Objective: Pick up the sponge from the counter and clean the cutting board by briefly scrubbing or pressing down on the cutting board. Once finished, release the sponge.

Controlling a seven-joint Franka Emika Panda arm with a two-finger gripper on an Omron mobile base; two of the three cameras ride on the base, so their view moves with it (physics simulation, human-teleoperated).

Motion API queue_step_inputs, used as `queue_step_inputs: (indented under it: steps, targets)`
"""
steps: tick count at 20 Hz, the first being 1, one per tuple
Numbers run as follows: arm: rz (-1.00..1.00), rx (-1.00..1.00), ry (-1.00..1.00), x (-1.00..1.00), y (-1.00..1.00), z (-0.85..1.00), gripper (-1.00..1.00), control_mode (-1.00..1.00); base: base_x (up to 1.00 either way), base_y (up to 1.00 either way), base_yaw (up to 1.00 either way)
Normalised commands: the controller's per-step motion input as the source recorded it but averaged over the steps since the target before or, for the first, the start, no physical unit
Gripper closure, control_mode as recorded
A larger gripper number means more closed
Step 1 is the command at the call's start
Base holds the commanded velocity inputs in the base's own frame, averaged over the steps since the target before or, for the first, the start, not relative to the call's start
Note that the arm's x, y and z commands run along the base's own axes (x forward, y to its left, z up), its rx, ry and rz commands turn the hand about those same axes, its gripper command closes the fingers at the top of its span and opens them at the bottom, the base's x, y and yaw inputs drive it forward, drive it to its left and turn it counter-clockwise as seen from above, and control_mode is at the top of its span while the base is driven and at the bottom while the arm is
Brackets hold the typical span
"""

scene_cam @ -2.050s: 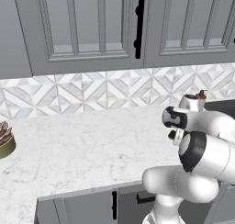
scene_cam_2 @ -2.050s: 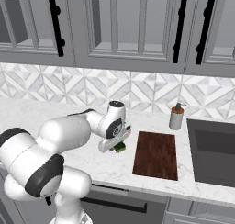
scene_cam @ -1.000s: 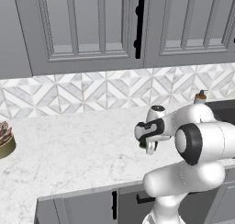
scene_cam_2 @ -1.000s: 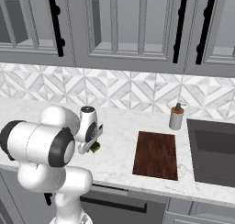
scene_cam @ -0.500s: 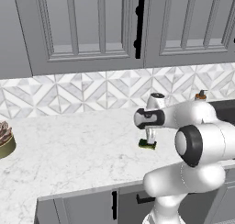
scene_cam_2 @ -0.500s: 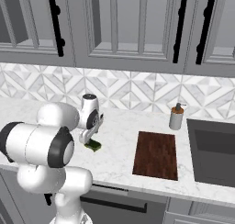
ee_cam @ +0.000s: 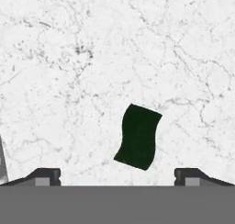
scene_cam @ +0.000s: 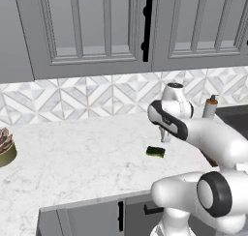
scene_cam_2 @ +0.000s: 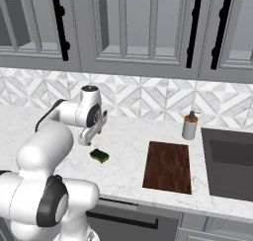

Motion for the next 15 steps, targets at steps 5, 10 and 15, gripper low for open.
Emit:
queue_step_inputs:
  steps: [5, 10, 15]
  targets:
    - [-0.09, 0.09, -0.18, -1.0, 0.0, 0.02, -1.0, -1.0, 0.0, 0.0, 0.0]
    - [-0.1, 0.24, -0.23, -1.0, 0.15, 0.06, -1.0, -1.0, 0.0, 0.0, 0.0]
    - [-0.12, 0.23, -0.24, -0.97, 0.12, 0.31, -1.0, -1.0, 0.0, 0.0, 0.0]
